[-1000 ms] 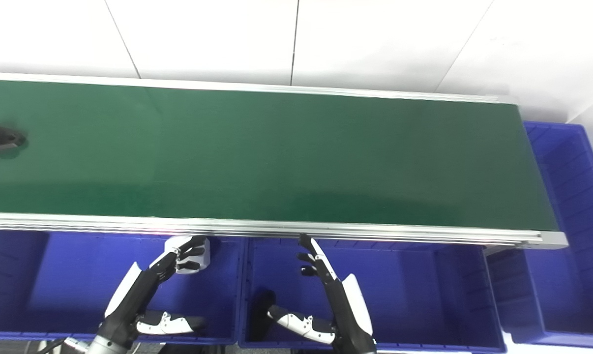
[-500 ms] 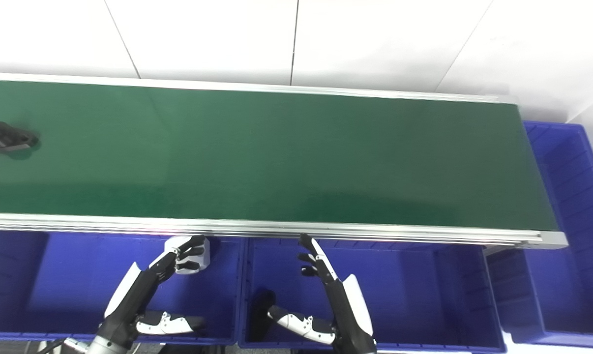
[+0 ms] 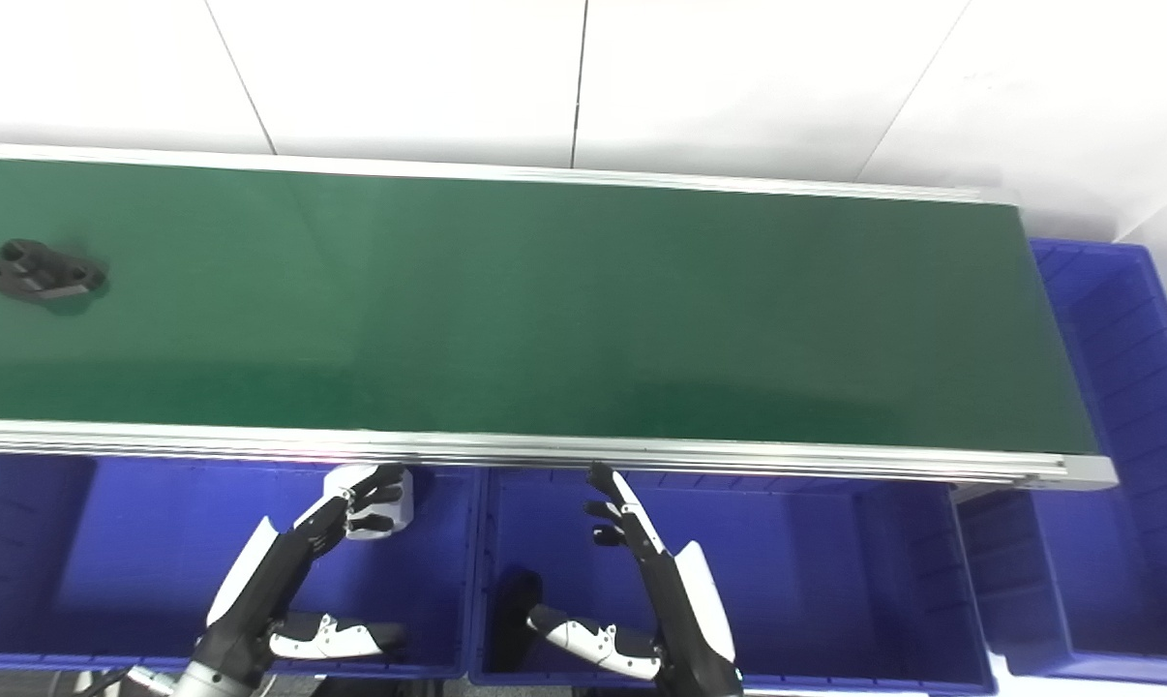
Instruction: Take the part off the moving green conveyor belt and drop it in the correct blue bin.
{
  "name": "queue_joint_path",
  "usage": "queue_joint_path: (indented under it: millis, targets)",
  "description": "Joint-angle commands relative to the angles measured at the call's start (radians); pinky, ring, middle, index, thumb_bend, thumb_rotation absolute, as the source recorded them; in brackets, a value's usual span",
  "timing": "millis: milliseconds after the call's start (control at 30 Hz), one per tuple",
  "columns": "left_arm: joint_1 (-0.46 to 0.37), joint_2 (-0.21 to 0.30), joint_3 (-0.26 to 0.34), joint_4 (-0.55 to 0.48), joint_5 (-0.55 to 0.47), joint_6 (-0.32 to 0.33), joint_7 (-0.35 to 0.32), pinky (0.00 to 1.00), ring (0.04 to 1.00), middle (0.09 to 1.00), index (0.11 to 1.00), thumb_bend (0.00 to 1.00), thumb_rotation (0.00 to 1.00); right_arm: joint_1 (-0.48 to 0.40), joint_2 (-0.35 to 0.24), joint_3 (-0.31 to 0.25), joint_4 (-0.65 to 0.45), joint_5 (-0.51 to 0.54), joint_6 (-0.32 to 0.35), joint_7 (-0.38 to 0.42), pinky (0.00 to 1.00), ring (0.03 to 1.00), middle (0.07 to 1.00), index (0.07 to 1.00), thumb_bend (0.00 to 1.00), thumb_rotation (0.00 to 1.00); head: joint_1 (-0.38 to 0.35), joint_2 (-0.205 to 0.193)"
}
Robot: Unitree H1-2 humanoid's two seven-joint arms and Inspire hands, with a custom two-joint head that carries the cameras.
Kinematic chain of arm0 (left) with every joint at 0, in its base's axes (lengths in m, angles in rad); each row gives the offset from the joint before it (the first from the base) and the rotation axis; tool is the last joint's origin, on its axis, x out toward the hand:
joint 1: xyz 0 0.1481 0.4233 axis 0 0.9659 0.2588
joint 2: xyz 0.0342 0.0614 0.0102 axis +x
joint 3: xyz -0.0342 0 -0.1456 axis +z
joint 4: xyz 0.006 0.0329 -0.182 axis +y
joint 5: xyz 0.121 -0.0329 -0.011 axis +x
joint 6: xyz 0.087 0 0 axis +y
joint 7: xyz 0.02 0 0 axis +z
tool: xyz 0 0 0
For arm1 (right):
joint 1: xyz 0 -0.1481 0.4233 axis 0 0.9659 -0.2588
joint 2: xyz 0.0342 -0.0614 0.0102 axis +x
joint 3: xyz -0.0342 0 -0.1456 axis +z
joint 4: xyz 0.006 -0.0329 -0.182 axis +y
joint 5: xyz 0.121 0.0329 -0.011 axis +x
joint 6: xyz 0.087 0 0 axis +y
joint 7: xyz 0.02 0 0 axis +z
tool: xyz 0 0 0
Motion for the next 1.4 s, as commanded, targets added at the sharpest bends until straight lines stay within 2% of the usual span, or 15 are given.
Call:
queue_joint_path:
  millis: [0,33,67,100,133,167,300,367,500,633,800,933,1133,1267,1367]
  targets:
    - [-0.005,0.012,-0.009,-0.016,0.015,-0.029,0.030,0.72,0.836,0.888,0.862,0.80,0.44,-0.001,-0.011,0.007,-0.011,0.007,-0.061,-0.023,0.75,0.856,0.932,0.958,0.60,0.41,0.001,0.001]
    - [-0.007,0.010,-0.015,-0.013,0.012,-0.029,0.030,0.72,0.836,0.888,0.862,0.80,0.44,0.000,-0.014,0.005,-0.007,0.008,-0.061,-0.025,0.75,0.857,0.932,0.958,0.60,0.42,0.066,-0.019]
    - [-0.009,0.009,-0.021,-0.011,0.010,-0.029,0.032,0.72,0.836,0.889,0.862,0.80,0.42,0.000,-0.017,0.004,-0.005,0.009,-0.062,-0.027,0.75,0.857,0.932,0.958,0.61,0.44,0.066,-0.019]
    - [-0.007,0.002,-0.024,-0.006,0.007,-0.029,0.029,0.73,0.836,0.887,0.858,0.81,0.42,-0.003,-0.027,0.006,0.001,0.016,-0.062,-0.029,0.74,0.858,0.934,0.961,0.61,0.45,0.158,-0.049]
    - [-0.006,-0.003,-0.026,-0.003,0.005,-0.029,0.027,0.73,0.835,0.881,0.850,0.82,0.42,-0.005,-0.035,0.009,0.005,0.022,-0.062,-0.031,0.73,0.858,0.940,0.967,0.61,0.46,0.158,-0.049]
    - [-0.008,-0.010,-0.033,0.006,0.009,-0.029,0.036,0.73,0.835,0.880,0.848,0.83,0.42,-0.008,-0.046,0.013,0.012,0.035,-0.062,-0.035,0.73,0.859,0.940,0.967,0.60,0.46,0.241,-0.084]
    - [-0.021,-0.023,-0.061,0.036,0.055,-0.029,0.080,0.75,0.822,0.861,0.828,0.83,0.43,-0.021,-0.083,0.035,0.034,0.072,-0.062,-0.055,0.75,0.873,0.961,0.995,0.59,0.48,0.323,-0.131]
    - [-0.027,-0.025,-0.072,0.042,0.066,-0.029,0.092,0.76,0.820,0.854,0.824,0.82,0.42,-0.023,-0.092,0.040,0.042,0.082,-0.062,-0.060,0.78,0.889,0.967,0.999,0.58,0.50,0.331,-0.145]
    - [-0.037,-0.031,-0.089,0.056,0.068,-0.029,0.113,0.74,0.803,0.833,0.812,0.82,0.39,-0.028,-0.102,0.046,0.052,0.086,-0.062,-0.073,0.80,0.910,0.974,1.000,0.57,0.48,0.330,-0.159]
    - [-0.051,-0.031,-0.107,0.075,0.081,-0.029,0.146,0.72,0.789,0.822,0.805,0.83,0.44,-0.043,-0.113,0.063,0.068,0.081,-0.062,-0.093,0.82,0.917,0.973,1.000,0.55,0.45,0.323,-0.173]
    - [-0.078,-0.022,-0.146,0.098,0.091,-0.029,0.195,0.71,0.783,0.819,0.802,0.82,0.44,-0.062,-0.124,0.088,0.086,0.089,-0.062,-0.123,0.82,0.915,0.975,1.000,0.56,0.44,0.320,-0.199]
    - [-0.095,-0.016,-0.172,0.111,0.078,-0.029,0.220,0.70,0.772,0.810,0.793,0.81,0.41,-0.072,-0.129,0.104,0.097,0.105,-0.062,-0.137,0.81,0.911,0.977,1.000,0.57,0.44,0.315,-0.201]
    - [-0.102,-0.008,-0.186,0.116,0.073,-0.029,0.233,0.69,0.772,0.809,0.791,0.83,0.42,-0.077,-0.137,0.118,0.095,0.096,-0.062,-0.160,0.78,0.893,0.962,1.000,0.57,0.45,0.302,-0.201]
    - [-0.105,0.000,-0.196,0.117,0.083,-0.029,0.250,0.69,0.770,0.809,0.792,0.82,0.42,-0.055,-0.133,0.110,0.039,0.074,-0.062,-0.175,0.81,0.880,0.944,1.000,0.57,0.42,0.286,-0.195]
    - [-0.111,0.007,-0.208,0.116,0.085,-0.029,0.265,0.69,0.771,0.810,0.793,0.81,0.42,-0.044,-0.126,0.105,-0.008,0.051,-0.062,-0.215,0.76,0.838,0.906,0.980,0.59,0.40,0.269,-0.188]
